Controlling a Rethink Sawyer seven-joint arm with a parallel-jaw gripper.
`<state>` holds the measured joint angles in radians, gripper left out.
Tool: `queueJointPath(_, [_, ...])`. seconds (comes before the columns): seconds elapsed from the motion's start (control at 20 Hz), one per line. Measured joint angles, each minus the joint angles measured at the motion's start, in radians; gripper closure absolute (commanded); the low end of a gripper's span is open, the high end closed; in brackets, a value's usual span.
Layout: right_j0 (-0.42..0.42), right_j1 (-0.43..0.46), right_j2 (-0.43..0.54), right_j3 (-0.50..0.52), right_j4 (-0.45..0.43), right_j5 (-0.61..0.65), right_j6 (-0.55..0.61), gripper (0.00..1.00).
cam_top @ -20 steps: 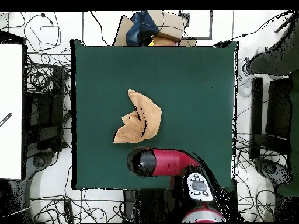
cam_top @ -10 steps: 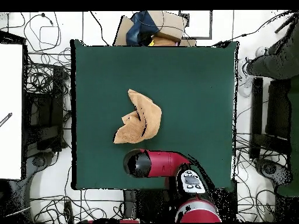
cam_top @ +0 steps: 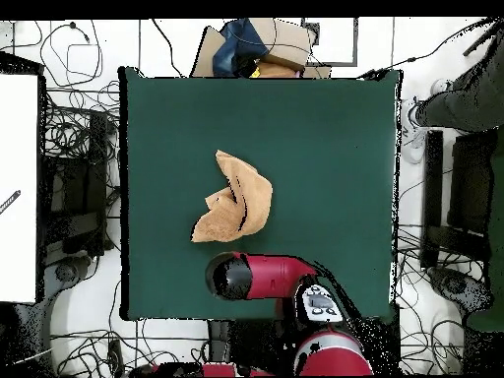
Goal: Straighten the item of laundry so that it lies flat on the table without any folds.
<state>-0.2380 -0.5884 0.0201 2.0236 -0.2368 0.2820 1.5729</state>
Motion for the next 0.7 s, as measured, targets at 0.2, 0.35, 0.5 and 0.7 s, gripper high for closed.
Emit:
queueJointPath(0.2, [0.006,0.019,0.0,0.0,0.0,-0.015,0.0,0.0])
queueJointPath(0.35, [0.015,0.039,0.0,0.0,0.0,-0.036,0.0,0.0])
queueJointPath(0.5, [0.025,0.063,0.0,0.0,0.0,-0.068,0.0,0.0])
queueJointPath(0.7, [0.043,0.099,0.0,0.0,0.0,-0.129,0.0,0.0])
